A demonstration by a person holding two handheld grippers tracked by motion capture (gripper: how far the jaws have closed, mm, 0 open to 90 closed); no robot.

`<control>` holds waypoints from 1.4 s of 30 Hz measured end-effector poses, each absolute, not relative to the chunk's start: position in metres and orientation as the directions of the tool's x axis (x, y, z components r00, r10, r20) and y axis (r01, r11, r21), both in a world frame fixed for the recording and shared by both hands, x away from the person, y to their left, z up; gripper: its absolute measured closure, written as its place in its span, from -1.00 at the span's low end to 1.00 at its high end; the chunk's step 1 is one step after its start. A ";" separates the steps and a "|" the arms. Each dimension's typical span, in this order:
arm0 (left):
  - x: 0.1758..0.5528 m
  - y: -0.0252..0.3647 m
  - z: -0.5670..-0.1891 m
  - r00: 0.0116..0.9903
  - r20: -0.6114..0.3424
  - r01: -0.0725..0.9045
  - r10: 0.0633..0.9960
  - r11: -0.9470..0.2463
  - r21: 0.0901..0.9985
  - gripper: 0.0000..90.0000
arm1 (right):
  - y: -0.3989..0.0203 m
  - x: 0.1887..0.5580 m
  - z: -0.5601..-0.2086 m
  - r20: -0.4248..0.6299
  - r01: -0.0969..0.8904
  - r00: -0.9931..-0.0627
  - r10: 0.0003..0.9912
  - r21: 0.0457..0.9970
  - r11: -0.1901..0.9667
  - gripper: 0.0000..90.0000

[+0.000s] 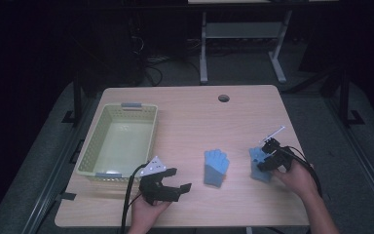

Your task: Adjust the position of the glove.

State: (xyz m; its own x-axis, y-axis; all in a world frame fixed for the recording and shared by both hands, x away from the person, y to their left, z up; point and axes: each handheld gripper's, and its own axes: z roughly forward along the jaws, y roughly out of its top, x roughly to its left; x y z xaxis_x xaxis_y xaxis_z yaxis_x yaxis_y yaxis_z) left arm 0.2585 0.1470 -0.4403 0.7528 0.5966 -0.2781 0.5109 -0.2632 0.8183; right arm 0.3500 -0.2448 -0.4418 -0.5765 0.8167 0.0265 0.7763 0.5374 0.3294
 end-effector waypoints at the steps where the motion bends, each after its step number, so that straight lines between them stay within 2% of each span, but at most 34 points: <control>1: 0.259 0.147 -0.441 0.752 -0.280 0.512 0.596 -0.262 0.818 -0.60 | -0.245 0.350 -0.442 0.028 0.778 -0.575 0.818 0.329 0.536 0.31; 12: 0.258 0.145 -0.442 0.749 -0.295 0.519 0.593 -0.251 0.817 -0.59 | -0.246 0.353 -0.441 0.028 0.776 -0.575 0.818 0.335 0.534 0.65; 19: 0.258 0.146 -0.442 0.753 -0.292 0.518 0.590 -0.257 0.816 -0.59 | -0.247 0.353 -0.441 0.040 0.783 -0.568 0.822 0.333 0.525 0.78; 33: 0.257 0.144 -0.440 0.754 -0.292 0.512 0.588 -0.247 0.823 -0.58 | -0.249 0.345 -0.431 0.038 0.777 -0.561 0.827 0.370 0.510 0.81; 42: 0.257 0.146 -0.439 0.756 -0.294 0.511 0.584 -0.248 0.823 -0.58 | -0.239 0.338 -0.411 0.028 0.757 -0.571 0.820 0.404 0.513 0.81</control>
